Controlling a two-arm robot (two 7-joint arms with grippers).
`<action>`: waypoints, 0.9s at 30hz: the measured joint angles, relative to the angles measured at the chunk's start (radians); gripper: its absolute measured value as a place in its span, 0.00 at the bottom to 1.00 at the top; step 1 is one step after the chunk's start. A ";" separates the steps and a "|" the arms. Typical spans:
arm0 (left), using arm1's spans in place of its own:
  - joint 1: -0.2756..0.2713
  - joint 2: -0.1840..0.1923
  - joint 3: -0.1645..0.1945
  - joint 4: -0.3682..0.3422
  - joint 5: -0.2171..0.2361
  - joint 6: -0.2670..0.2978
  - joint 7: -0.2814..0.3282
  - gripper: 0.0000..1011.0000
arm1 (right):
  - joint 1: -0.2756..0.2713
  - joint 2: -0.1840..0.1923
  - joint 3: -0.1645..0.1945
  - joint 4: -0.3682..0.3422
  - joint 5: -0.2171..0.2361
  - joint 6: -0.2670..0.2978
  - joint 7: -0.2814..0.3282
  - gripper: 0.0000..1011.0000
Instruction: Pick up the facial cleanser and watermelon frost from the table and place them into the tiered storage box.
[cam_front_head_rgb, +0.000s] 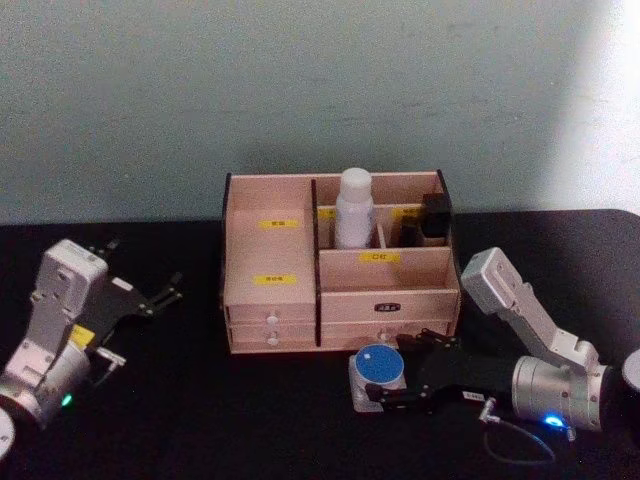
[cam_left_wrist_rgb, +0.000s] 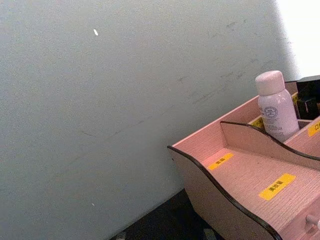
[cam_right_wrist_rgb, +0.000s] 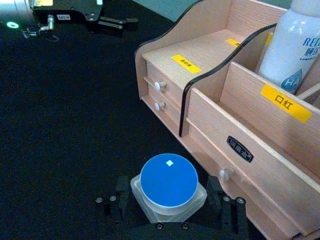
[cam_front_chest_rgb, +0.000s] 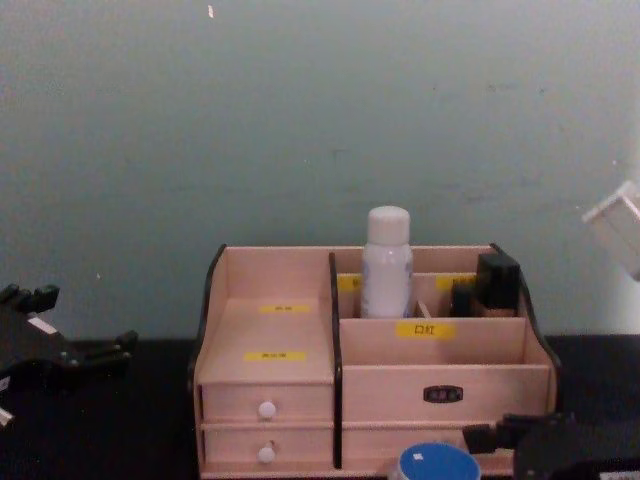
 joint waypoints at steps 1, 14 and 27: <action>0.000 0.000 0.000 0.000 0.000 0.000 0.000 0.99 | 0.002 -0.002 0.000 0.004 -0.001 -0.001 0.000 0.99; 0.000 0.000 0.000 0.000 0.000 0.000 0.000 0.99 | 0.025 -0.035 -0.006 0.045 -0.018 -0.014 0.005 0.99; 0.000 0.000 0.000 0.000 0.000 0.000 0.000 0.99 | 0.026 -0.040 -0.007 0.053 -0.027 -0.008 0.006 0.99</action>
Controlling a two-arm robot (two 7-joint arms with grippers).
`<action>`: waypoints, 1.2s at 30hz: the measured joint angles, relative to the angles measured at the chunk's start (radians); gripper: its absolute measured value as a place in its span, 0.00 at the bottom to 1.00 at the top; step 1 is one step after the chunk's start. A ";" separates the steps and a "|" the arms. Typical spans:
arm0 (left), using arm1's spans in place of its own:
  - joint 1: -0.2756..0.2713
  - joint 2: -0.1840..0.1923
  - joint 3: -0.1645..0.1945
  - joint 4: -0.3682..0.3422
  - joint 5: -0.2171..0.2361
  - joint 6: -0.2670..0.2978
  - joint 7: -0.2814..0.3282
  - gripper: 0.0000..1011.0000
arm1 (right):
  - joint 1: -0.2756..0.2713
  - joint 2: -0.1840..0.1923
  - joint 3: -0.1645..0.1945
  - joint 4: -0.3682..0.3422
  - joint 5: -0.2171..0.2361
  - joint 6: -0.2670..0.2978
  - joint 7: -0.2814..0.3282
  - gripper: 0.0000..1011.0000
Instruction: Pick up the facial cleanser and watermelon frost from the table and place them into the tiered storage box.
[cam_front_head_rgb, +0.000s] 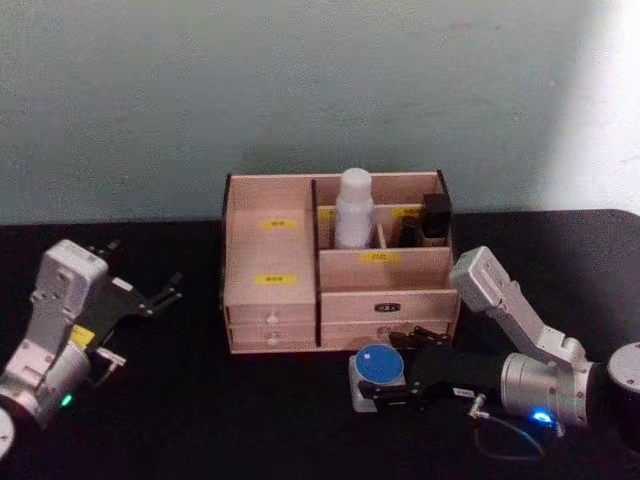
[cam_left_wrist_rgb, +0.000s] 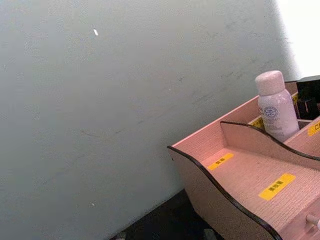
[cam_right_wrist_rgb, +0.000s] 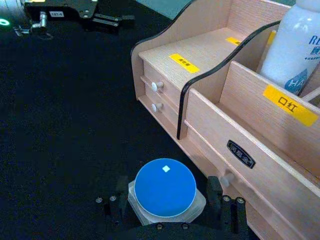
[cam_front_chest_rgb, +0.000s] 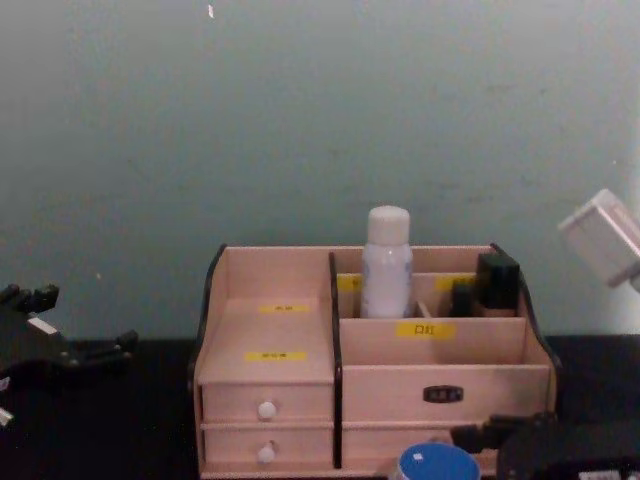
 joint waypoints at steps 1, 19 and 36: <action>0.000 0.000 0.000 0.000 0.000 0.000 0.000 0.99 | 0.000 0.000 0.000 0.000 0.000 0.000 0.000 0.99; 0.000 0.000 0.000 0.000 0.000 0.000 0.000 0.99 | -0.001 0.000 0.000 -0.001 -0.007 0.005 -0.002 0.97; 0.000 0.000 0.000 0.000 0.000 0.000 0.000 0.99 | -0.001 0.000 0.001 -0.001 -0.004 0.005 -0.001 0.70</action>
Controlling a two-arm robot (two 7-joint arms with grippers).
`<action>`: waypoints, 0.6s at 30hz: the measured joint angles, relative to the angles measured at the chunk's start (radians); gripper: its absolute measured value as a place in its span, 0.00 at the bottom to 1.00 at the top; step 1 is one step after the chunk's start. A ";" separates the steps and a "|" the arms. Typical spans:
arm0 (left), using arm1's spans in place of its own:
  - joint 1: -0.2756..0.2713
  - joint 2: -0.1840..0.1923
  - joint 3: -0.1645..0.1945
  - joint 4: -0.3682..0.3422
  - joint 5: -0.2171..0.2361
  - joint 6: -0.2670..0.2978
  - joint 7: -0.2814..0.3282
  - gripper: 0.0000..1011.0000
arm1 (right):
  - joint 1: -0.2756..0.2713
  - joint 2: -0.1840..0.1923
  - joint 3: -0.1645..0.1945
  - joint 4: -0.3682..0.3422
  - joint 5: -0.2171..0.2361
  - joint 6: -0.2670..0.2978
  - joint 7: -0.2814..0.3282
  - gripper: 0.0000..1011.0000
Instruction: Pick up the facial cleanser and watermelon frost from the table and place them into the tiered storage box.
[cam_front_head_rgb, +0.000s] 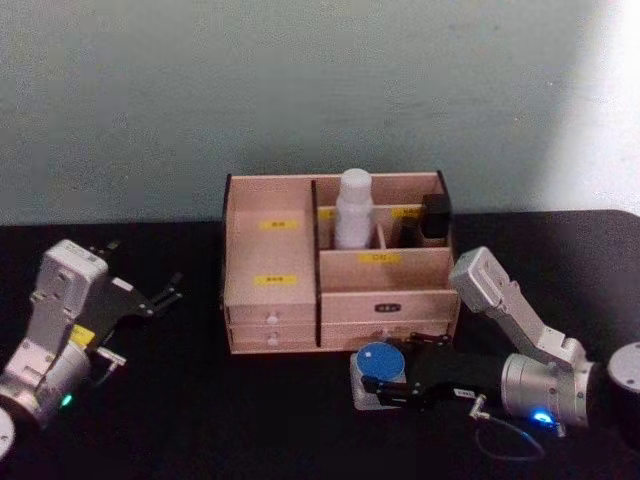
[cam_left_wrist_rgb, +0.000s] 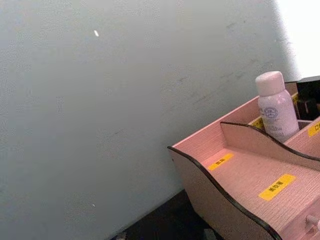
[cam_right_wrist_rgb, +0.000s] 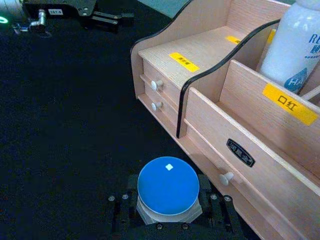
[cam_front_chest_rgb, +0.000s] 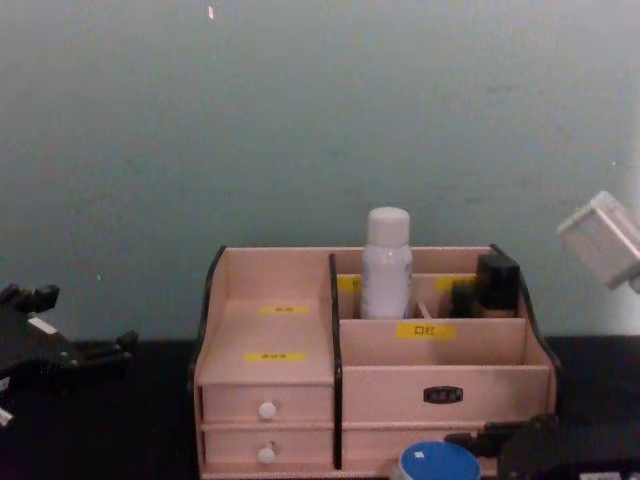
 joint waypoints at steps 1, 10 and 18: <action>0.000 0.000 0.000 0.000 0.000 0.000 0.000 0.99 | 0.000 0.000 0.000 0.000 0.000 0.000 0.000 0.70; 0.000 0.000 0.000 0.000 0.000 0.000 0.000 0.99 | -0.022 0.020 0.019 -0.048 0.025 -0.004 0.010 0.70; 0.000 0.000 0.000 0.000 0.000 0.000 0.000 0.99 | -0.038 0.055 0.039 -0.141 0.080 0.022 0.029 0.70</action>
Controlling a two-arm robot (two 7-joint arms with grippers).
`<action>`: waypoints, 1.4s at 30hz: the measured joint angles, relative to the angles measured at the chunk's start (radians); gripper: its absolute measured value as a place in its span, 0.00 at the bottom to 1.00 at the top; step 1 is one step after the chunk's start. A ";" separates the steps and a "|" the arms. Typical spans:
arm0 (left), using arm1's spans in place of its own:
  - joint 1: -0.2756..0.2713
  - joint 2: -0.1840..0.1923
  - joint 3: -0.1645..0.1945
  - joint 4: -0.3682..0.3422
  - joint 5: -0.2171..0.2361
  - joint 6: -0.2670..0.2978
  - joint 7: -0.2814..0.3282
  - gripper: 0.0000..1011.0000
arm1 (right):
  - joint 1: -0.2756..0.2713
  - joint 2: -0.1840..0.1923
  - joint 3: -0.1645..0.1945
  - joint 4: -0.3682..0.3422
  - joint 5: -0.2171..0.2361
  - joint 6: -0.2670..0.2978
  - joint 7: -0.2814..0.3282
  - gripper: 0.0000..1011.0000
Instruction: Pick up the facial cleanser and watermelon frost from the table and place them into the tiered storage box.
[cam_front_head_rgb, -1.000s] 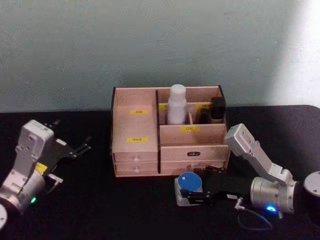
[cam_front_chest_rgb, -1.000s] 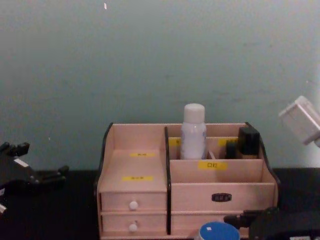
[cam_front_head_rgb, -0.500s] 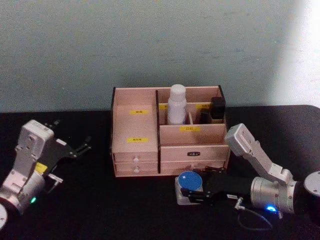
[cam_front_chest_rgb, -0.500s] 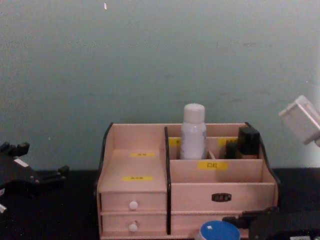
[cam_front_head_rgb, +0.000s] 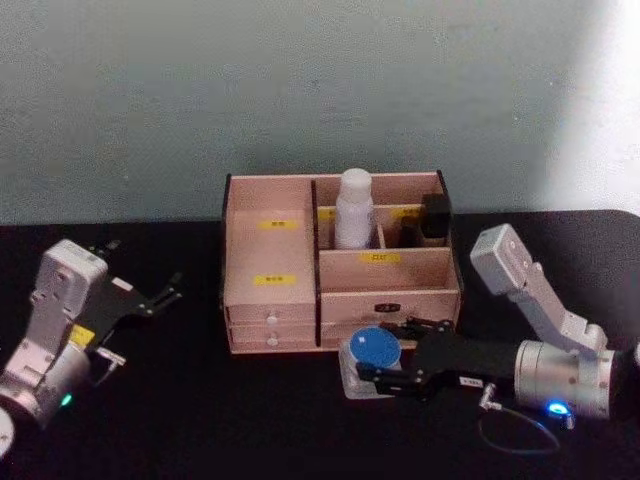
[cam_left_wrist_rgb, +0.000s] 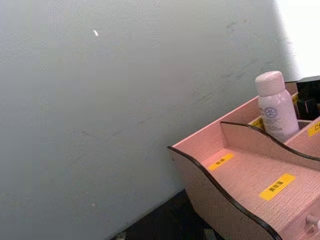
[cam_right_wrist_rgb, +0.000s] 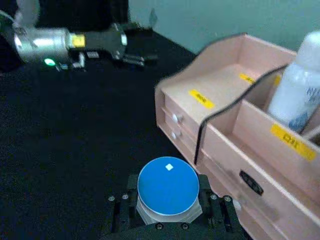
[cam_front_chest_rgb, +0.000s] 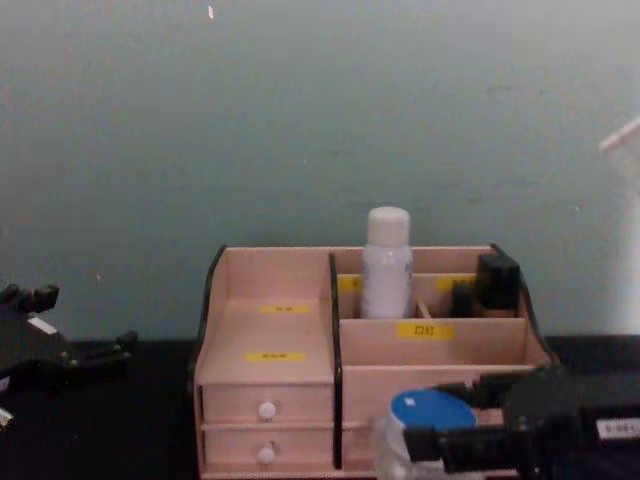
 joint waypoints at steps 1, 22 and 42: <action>0.000 0.000 0.000 0.000 0.000 0.000 0.000 0.99 | 0.000 0.002 0.001 -0.006 0.006 0.002 0.001 0.70; 0.000 0.000 0.000 0.000 0.000 0.000 0.000 0.99 | 0.157 -0.087 -0.025 0.056 0.048 -0.006 -0.031 0.70; 0.000 0.000 0.000 0.000 0.000 0.000 0.000 0.99 | 0.343 -0.269 -0.076 0.346 -0.007 -0.095 -0.024 0.70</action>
